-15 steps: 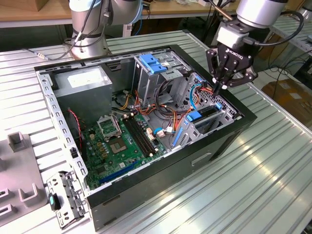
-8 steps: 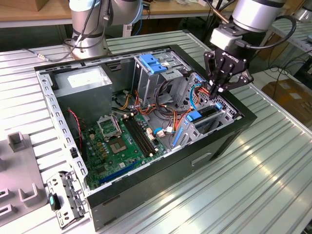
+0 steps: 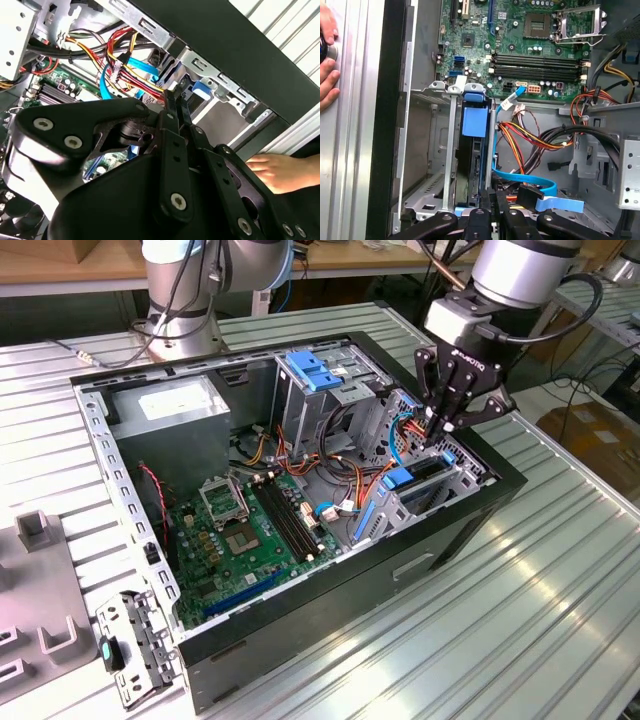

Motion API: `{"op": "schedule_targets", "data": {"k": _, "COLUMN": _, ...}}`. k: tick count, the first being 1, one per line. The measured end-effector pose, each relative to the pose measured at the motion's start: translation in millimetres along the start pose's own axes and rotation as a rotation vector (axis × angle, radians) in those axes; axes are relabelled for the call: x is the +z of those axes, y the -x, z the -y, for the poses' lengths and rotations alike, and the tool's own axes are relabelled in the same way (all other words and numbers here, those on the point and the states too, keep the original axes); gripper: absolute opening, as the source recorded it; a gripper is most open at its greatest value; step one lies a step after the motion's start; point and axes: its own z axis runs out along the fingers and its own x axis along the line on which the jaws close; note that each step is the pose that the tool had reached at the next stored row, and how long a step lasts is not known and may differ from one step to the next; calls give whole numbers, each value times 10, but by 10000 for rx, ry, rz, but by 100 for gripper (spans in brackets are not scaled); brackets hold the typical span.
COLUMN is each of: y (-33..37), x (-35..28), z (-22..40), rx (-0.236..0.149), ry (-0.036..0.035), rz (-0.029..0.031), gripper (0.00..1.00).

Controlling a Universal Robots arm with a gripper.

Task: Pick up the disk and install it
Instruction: 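Insert the first disk wire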

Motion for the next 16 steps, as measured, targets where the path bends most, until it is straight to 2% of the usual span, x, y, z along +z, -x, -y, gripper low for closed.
{"op": "schedule_targets", "data": {"k": 1, "y": -7, "x": 3, "z": -1, "rx": 11, "ry": 1, "rz": 1, "gripper": 16}}
{"op": "schedule_targets", "data": {"k": 3, "y": -100, "x": 19, "z": -18, "rx": 20, "ry": 2, "rz": 2, "gripper": 16}}
{"op": "schedule_targets", "data": {"k": 4, "y": -110, "x": 21, "z": -26, "rx": 14, "ry": 1, "rz": 3, "gripper": 16}}
{"op": "schedule_targets", "data": {"k": 9, "y": -109, "x": 29, "z": -52, "rx": -23, "ry": -1, "rz": 1, "gripper": 16}}
{"op": "schedule_targets", "data": {"k": 11, "y": -107, "x": 40, "z": -75, "rx": -21, "ry": 0, "rz": 0, "gripper": 16}}
{"op": "schedule_targets", "data": {"k": 16, "y": -113, "x": 81, "z": -85, "rx": 15, "ry": 1, "rz": 1, "gripper": 16}}
